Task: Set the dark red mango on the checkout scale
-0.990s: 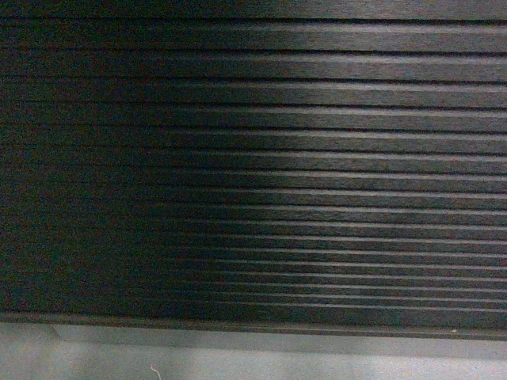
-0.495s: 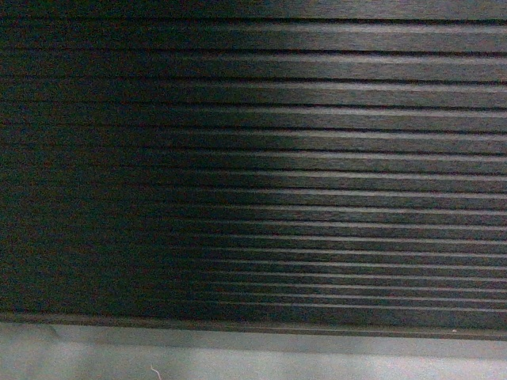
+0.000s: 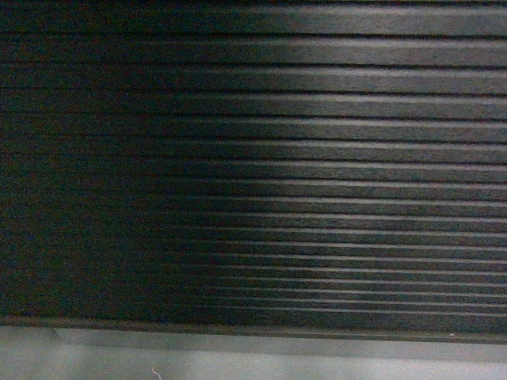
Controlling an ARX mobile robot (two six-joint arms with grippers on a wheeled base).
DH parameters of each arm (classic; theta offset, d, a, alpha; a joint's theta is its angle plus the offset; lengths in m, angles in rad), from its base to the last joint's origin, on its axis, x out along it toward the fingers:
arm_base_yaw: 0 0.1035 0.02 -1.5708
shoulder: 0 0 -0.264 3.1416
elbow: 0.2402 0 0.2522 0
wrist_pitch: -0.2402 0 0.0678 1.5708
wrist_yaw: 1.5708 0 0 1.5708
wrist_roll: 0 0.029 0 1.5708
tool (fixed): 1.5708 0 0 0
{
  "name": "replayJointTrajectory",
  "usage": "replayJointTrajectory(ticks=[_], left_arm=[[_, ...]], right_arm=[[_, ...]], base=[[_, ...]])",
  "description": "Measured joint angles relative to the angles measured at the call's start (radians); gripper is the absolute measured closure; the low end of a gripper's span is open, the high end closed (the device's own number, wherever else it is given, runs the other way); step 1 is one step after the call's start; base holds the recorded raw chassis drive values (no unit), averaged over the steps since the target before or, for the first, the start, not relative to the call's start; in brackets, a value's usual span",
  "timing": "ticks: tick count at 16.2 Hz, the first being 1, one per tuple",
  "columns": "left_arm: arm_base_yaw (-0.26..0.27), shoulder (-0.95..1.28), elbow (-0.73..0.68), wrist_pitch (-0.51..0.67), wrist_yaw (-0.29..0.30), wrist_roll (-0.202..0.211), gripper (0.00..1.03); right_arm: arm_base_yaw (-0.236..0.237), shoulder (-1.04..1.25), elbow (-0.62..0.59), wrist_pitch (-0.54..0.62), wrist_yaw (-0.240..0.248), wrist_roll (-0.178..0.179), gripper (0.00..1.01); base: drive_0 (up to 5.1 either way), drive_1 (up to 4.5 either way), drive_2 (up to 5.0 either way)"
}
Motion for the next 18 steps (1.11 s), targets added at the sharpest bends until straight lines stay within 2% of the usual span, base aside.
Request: replayJointTrajectory(ticks=[18], left_arm=[[0.0, 0.0, 0.0, 0.003, -0.001, 0.0, 0.05]], right_arm=[[0.0, 0.0, 0.0, 0.003, 0.0, 0.0, 0.03]], base=[[0.0, 0.0, 0.0]])
